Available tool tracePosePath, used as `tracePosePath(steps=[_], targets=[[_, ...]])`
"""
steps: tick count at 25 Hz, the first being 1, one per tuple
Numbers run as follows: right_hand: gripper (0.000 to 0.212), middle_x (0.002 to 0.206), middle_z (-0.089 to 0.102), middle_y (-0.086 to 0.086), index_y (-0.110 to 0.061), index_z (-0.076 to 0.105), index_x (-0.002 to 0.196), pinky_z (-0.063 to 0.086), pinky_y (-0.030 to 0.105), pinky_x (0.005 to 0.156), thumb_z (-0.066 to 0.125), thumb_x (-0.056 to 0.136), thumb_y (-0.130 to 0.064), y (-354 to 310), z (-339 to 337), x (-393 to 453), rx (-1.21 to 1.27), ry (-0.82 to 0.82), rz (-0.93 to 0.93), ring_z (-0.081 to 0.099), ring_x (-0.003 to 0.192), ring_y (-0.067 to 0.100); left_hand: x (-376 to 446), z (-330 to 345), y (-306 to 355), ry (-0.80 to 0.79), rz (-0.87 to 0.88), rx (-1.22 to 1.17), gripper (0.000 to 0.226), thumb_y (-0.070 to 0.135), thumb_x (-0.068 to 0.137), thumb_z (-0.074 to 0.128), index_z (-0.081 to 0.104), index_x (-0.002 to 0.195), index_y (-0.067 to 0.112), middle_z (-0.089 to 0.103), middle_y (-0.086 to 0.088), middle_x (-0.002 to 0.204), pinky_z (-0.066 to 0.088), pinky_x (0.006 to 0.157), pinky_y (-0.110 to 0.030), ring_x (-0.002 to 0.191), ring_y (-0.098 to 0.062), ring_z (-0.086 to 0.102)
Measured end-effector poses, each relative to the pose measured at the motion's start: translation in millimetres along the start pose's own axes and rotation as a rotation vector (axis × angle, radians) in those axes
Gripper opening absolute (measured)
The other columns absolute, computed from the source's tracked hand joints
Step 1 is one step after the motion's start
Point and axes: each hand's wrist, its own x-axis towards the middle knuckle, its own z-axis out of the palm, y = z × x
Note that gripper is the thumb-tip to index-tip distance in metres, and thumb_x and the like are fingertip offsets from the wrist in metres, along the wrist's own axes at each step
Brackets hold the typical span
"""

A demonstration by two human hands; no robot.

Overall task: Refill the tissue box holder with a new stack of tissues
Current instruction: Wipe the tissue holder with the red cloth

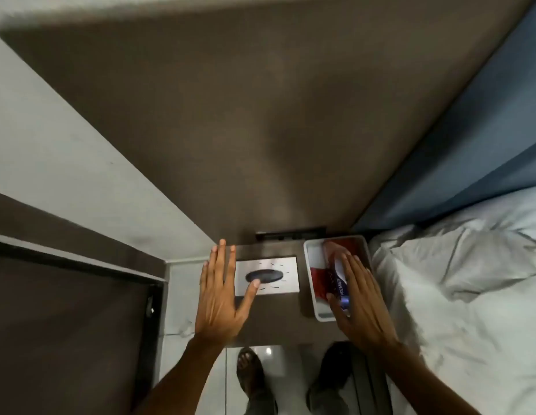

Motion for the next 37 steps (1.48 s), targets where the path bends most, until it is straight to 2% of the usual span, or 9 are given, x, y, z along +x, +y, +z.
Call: tracePosePath(steps=[4,7,11,17,20,27,30,33,37], targets=[[0.088,0.174,0.008,0.006,-0.013,0.005,0.165,0.024,0.05,0.129,0.058,0.099,-0.038,56.2,89.7,18.5,-0.024,-0.215,0.103,0.014,0.161,0.025,-3.7,92.8,-52.4,-0.088,-0.108,0.016,0.087,0.068,0.1,0.043,0.026,0.168,0.017,0.02,-0.005,0.179,0.029,0.13,-0.061,0.166,-0.031,0.021],[0.097,0.171,-0.012,0.002,-0.016,-0.011,0.162,0.021,0.048,0.129,0.062,0.098,-0.017,98.8,156.2,41.7,0.003,-0.38,0.093,0.003,0.162,0.025,2.5,157.6,-98.6,-0.127,-0.104,0.035,0.092,0.075,0.099,0.034,0.025,0.168,0.016,0.017,-0.006,0.18,0.025,0.131,-0.06,0.166,-0.032,0.018],[0.106,0.164,-0.028,0.002,-0.017,-0.025,0.152,-0.002,0.029,0.126,0.059,0.093,0.007,139.7,224.5,62.6,-0.077,-0.456,0.066,-0.008,0.161,0.025,13.0,220.5,-151.6,-0.177,-0.092,0.08,0.096,0.077,0.097,0.032,0.017,0.17,0.016,0.012,-0.005,0.181,0.023,0.132,-0.058,0.168,-0.03,0.013],[0.096,0.169,-0.021,0.021,-0.002,-0.023,0.156,-0.009,0.041,0.126,0.055,0.103,-0.016,165.6,280.5,84.9,-0.374,-0.495,0.057,-0.012,0.16,0.033,32.0,280.3,-195.7,-0.193,-0.037,0.067,0.102,0.08,0.095,0.04,0.008,0.171,0.02,0.008,-0.001,0.181,0.024,0.133,-0.055,0.168,-0.027,0.014],[0.095,0.17,-0.022,0.017,-0.007,-0.027,0.153,-0.006,0.043,0.129,0.052,0.102,-0.007,167.4,286.2,93.9,-0.284,-0.498,0.163,-0.012,0.16,0.03,33.5,295.3,-205.9,-0.224,0.026,0.103,0.104,0.079,0.096,0.041,0.005,0.171,0.018,0.0,0.001,0.182,0.014,0.136,-0.048,0.169,-0.023,0.004],[0.092,0.171,-0.015,0.002,-0.013,-0.005,0.164,-0.002,0.039,0.127,0.059,0.098,-0.002,170.5,296.3,85.6,-0.149,-0.312,0.185,-0.011,0.156,0.017,30.8,315.4,-210.9,-0.189,0.042,0.164,0.107,0.083,0.094,0.035,0.008,0.171,0.015,-0.001,-0.002,0.182,-0.011,0.135,-0.033,0.169,-0.023,-0.001],[0.075,0.173,0.016,0.009,-0.016,0.014,0.165,0.028,0.056,0.125,0.05,0.101,0.0,166.4,294.1,86.5,0.044,-0.249,0.277,0.025,0.156,0.033,29.5,320.0,-214.4,-0.175,0.058,0.169,0.11,0.084,0.092,0.037,0.006,0.171,0.014,-0.001,-0.004,0.182,-0.007,0.136,-0.035,0.169,-0.025,0.0],[0.056,0.147,0.055,0.018,-0.015,0.037,0.154,0.048,0.06,0.11,0.049,0.102,0.0,152.2,286.2,89.4,0.301,-0.033,0.529,0.057,0.133,0.039,29.6,321.0,-215.0,-0.179,0.051,0.154,0.111,0.084,0.093,0.038,0.006,0.171,0.013,-0.001,-0.004,0.182,-0.003,0.137,-0.037,0.169,-0.026,0.0],[0.054,0.144,0.059,-0.006,-0.02,0.037,0.154,0.051,0.029,0.109,0.048,0.101,-0.023,107.5,268.9,91.5,0.445,0.179,0.333,0.055,0.13,0.001,29.1,319.8,-215.9,-0.177,0.057,0.142,0.111,0.083,0.092,0.04,0.006,0.171,0.012,-0.001,-0.006,0.182,-0.006,0.136,-0.035,0.169,-0.026,-0.001]])
